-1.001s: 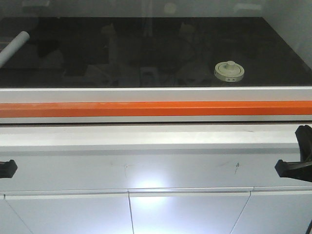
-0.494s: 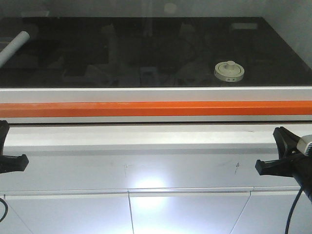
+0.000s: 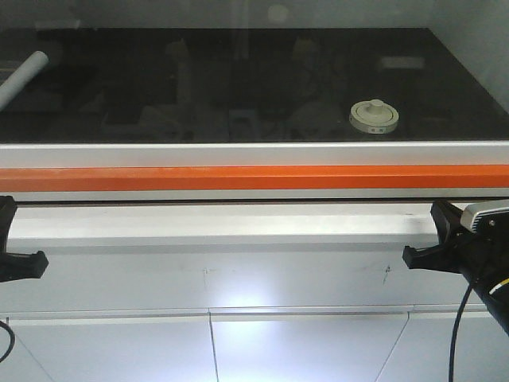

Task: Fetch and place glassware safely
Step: 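Move both grippers forward to the orange sash handle bar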

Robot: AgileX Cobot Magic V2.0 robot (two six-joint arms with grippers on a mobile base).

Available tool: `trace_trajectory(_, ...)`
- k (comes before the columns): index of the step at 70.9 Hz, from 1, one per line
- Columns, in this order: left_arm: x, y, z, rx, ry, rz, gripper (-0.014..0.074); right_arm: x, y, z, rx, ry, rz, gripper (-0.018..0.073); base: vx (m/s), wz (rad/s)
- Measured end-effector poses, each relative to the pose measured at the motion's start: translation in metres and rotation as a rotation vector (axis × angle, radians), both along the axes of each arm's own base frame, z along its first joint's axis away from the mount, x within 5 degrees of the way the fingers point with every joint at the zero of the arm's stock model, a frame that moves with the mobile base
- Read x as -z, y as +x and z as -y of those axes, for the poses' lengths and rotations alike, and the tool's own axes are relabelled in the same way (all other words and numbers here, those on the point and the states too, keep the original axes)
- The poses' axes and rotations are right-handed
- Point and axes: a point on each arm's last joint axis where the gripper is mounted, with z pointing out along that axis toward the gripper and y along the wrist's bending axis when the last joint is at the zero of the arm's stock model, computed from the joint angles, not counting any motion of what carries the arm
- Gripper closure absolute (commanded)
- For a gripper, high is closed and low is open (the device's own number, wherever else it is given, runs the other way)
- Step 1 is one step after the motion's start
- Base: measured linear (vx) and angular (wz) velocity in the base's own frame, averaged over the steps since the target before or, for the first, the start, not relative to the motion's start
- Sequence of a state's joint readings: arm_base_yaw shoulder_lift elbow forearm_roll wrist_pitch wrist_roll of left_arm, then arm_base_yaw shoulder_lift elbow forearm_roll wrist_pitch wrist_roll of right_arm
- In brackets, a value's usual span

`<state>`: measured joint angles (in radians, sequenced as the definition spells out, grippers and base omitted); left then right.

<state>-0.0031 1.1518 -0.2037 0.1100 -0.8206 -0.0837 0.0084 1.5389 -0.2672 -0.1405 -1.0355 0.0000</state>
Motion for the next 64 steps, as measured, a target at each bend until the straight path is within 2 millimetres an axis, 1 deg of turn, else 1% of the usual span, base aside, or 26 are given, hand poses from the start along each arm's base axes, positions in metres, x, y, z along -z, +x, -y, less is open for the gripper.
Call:
trace_trajectory(44,0.0,0.0,0.0,0.0,0.0,0.002,0.0603,0.013,0.035,0.0,0.003,-0.023,-0.023,0.0563,0.0,0.0)
trace_trajectory(64,0.0,0.0,0.0,0.0,0.0,0.002,0.0603,0.017,0.046,0.003,0.041,-0.007,-0.018,0.0563,0.0,0.0)
